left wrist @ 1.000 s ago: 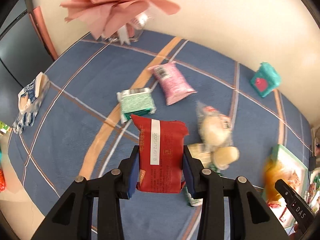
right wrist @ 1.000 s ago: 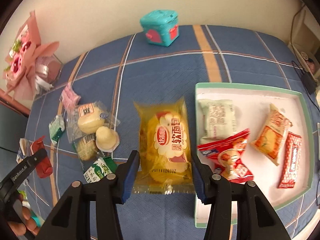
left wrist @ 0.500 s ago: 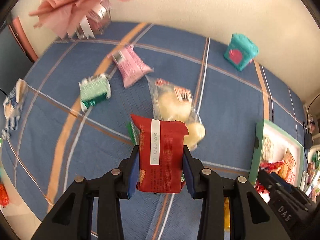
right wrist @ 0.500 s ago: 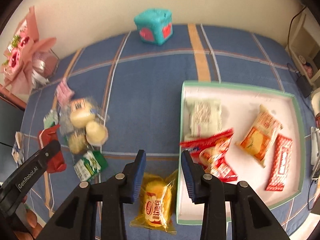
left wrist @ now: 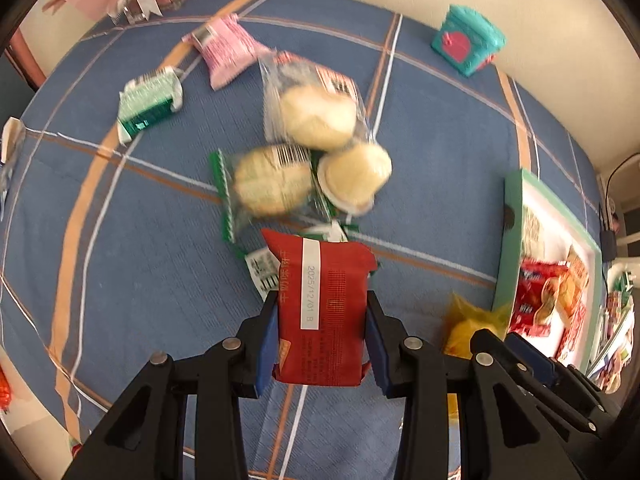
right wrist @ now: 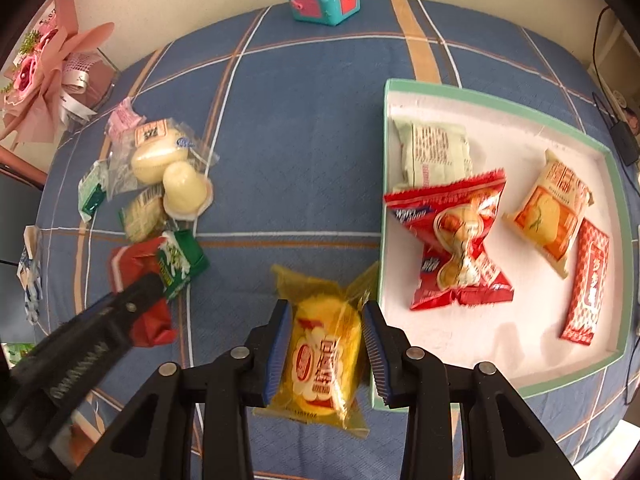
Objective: Organize snacks
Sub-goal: 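Lift the yellow bread bag and red box and carry both over the tray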
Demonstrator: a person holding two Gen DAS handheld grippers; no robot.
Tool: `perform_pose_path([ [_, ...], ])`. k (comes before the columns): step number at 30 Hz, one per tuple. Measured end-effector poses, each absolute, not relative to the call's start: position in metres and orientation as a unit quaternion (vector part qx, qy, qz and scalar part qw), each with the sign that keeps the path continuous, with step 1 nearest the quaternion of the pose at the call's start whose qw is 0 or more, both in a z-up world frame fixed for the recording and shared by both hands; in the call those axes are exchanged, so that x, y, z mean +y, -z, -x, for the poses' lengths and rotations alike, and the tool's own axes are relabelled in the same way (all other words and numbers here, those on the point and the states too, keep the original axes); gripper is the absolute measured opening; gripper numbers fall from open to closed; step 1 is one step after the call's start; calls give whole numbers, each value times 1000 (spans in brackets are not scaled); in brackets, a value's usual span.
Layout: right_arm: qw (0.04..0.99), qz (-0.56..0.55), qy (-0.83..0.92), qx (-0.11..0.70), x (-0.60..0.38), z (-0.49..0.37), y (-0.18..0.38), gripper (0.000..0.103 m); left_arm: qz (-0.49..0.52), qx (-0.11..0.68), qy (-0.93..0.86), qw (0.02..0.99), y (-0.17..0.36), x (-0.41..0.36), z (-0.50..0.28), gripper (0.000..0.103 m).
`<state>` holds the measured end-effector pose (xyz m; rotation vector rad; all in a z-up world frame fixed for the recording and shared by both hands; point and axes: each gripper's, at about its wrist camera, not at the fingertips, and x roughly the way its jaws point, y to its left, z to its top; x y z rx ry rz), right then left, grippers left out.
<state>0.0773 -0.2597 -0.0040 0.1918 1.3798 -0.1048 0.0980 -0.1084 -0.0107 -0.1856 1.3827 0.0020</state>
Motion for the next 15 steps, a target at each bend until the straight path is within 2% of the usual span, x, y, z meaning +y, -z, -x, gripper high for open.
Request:
perform_pose_path([
  [15,757,-50,38,650,-233,-70,17,40,74,649,11,757,21,-123,-101,41],
])
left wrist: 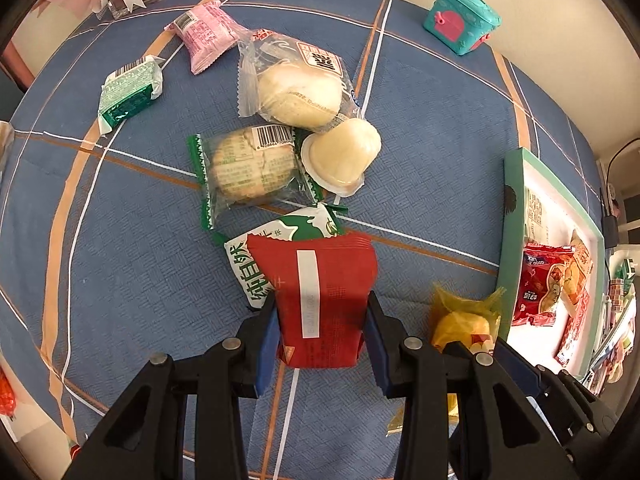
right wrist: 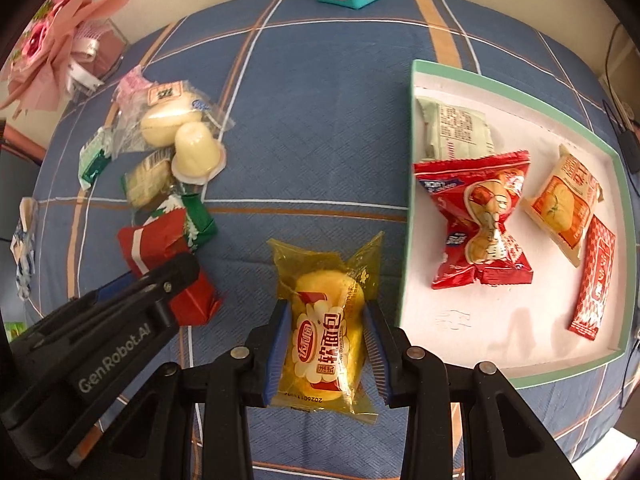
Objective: Organize snacks
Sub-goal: 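Lift the yellow bread bag and red box and carry both over the tray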
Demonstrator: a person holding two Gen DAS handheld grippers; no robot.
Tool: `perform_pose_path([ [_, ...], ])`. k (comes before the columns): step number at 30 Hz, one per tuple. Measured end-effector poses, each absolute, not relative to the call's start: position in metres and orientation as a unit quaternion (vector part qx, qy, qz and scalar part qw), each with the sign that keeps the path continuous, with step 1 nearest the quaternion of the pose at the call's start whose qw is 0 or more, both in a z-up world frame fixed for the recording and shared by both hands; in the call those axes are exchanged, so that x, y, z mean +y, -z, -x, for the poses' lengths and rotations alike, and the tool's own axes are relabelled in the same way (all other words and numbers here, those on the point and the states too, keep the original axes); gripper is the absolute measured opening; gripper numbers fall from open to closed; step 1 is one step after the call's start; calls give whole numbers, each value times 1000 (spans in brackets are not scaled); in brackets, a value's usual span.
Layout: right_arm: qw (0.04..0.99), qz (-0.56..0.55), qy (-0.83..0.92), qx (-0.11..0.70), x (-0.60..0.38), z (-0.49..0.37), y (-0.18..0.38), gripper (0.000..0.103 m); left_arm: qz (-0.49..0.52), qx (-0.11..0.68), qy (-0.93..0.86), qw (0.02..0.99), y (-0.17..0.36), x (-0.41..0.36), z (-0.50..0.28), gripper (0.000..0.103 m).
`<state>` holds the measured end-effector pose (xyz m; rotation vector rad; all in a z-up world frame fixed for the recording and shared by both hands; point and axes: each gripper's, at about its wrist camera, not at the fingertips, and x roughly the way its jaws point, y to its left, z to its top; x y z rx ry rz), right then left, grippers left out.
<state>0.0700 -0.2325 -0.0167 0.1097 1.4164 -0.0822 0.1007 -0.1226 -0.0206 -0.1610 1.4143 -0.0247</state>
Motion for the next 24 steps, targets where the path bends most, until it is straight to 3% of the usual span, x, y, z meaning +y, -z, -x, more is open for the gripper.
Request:
perform_pose_path([
  [24,748,-38,13,662,-196,-64,17,43,52,654,19,755,26,-137,-95,41],
])
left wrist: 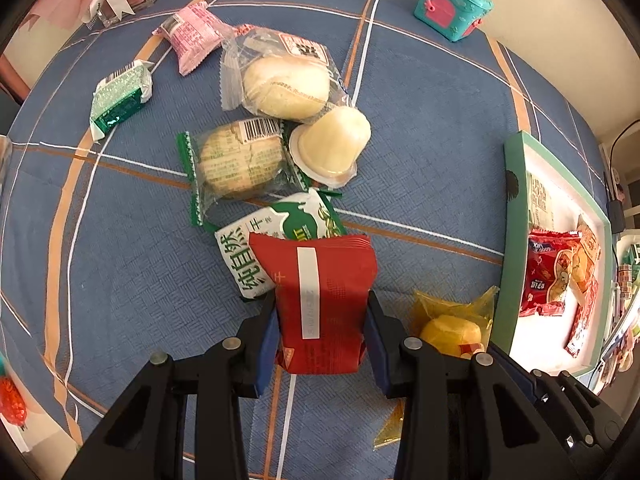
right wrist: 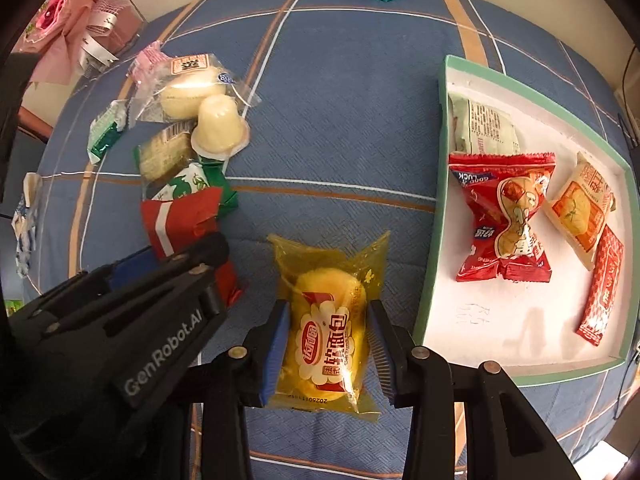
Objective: Organize snacks
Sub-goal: 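Lift the yellow bread bag and red box and carry both over the tray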
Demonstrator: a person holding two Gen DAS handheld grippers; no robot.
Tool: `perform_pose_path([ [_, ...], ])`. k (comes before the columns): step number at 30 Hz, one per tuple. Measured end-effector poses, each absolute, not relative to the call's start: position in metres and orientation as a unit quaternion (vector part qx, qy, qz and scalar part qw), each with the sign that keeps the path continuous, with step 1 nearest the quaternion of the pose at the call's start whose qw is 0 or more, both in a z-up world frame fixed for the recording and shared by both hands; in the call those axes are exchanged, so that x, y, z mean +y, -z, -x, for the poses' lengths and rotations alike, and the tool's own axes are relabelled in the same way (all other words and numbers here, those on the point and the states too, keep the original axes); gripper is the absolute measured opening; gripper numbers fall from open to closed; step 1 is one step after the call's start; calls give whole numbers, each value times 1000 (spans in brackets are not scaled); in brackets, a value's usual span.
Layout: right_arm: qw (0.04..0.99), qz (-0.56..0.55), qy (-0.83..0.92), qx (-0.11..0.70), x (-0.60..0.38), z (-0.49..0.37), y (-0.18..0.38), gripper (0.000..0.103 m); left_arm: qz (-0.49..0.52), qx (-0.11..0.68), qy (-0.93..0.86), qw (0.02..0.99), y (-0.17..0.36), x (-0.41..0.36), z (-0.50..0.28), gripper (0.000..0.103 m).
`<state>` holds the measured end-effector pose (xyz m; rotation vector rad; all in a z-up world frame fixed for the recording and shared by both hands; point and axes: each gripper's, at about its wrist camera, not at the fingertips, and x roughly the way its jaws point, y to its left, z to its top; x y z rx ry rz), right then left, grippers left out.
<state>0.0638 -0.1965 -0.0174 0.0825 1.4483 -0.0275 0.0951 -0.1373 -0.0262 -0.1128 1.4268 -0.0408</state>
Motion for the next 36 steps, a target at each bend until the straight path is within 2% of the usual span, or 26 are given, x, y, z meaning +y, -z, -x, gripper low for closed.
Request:
perform_pose_path([
  [9,744,-43,0,667,-187,-52,19,43,60,663,27,746,34,-139,-87,41],
  [14,734,-56,-4,677,-188,-51,30,54,67,668,30,741,39,-140,-78,42],
  [23,733,-46,-2,679,-174,-50,41,56,67,679,30,730,62,-139,-67,42],
  [30,731,-62,-6,679,-175,-49,51,56,63,678,29,732,64,-140,-67,42],
  [36,731,-63,-8,679,-187,-52,48,49,69,679,29,731,56,-137,-74,41],
])
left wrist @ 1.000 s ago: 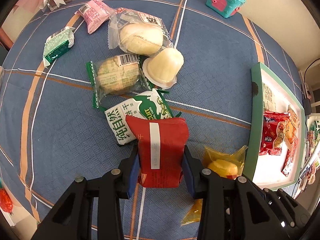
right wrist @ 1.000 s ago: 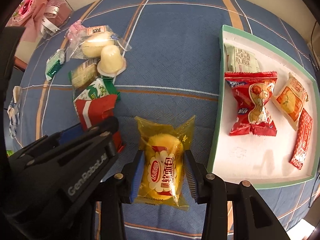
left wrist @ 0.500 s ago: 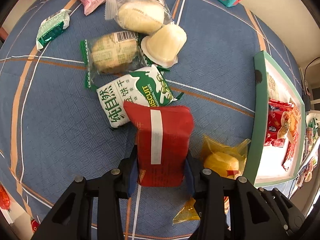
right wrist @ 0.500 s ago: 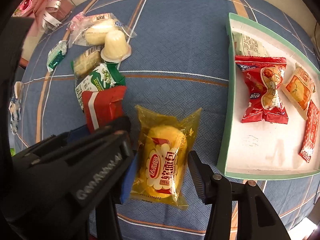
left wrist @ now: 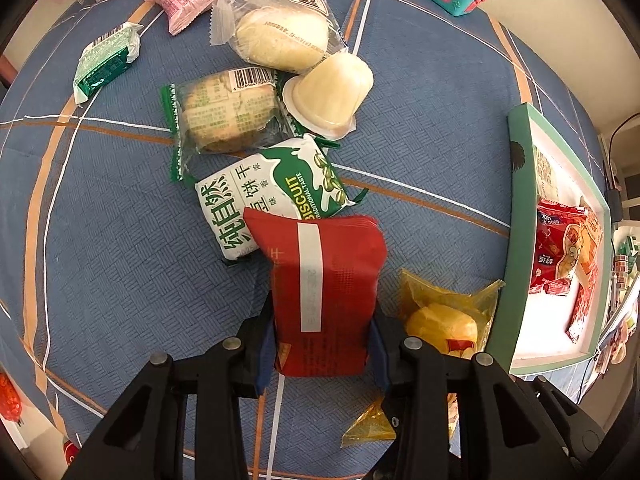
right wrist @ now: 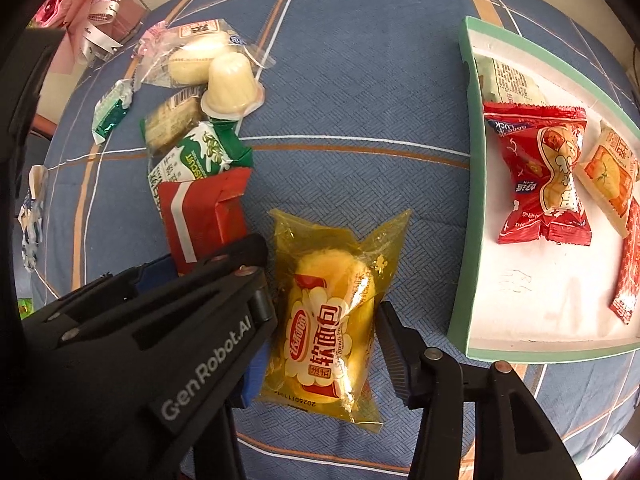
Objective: Organize snacks
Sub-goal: 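Lift the yellow bread bag and red box and carry both over the tray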
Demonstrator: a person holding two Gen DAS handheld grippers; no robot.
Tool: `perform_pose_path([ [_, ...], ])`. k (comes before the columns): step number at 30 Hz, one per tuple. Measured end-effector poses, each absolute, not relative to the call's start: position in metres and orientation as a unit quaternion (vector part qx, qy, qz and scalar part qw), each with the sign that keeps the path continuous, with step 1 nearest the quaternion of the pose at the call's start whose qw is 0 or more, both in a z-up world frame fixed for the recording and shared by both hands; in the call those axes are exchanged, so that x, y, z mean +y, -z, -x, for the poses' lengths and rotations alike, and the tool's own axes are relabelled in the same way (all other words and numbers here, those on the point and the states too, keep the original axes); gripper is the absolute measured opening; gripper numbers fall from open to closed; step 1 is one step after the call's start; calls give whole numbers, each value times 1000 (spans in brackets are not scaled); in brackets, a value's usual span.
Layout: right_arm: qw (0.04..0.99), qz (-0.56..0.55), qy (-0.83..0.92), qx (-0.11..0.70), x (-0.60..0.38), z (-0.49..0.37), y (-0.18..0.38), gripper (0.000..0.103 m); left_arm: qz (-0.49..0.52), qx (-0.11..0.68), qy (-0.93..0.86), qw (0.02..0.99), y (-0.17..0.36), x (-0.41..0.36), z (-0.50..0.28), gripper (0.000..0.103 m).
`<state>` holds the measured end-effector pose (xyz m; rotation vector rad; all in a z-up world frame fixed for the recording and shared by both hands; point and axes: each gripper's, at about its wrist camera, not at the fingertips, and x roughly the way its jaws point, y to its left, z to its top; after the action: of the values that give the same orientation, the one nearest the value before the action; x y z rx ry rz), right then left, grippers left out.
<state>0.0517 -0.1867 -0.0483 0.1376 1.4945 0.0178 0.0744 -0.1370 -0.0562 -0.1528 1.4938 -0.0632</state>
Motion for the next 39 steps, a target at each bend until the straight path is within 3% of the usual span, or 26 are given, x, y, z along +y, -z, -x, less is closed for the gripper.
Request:
perform_pose_path([
  [5,739,-57,-8,671,-188,-55,41,43,73,668,26,740,47,-130,-76,41],
  [26,791,-90,18,605,-228,-55,-31,43,104,581,38,806,-37,-111,-78,41],
  [39,816,-126,82,558,-274,-60,-55,43,79,566,66,818,-53,-163,-86,41],
])
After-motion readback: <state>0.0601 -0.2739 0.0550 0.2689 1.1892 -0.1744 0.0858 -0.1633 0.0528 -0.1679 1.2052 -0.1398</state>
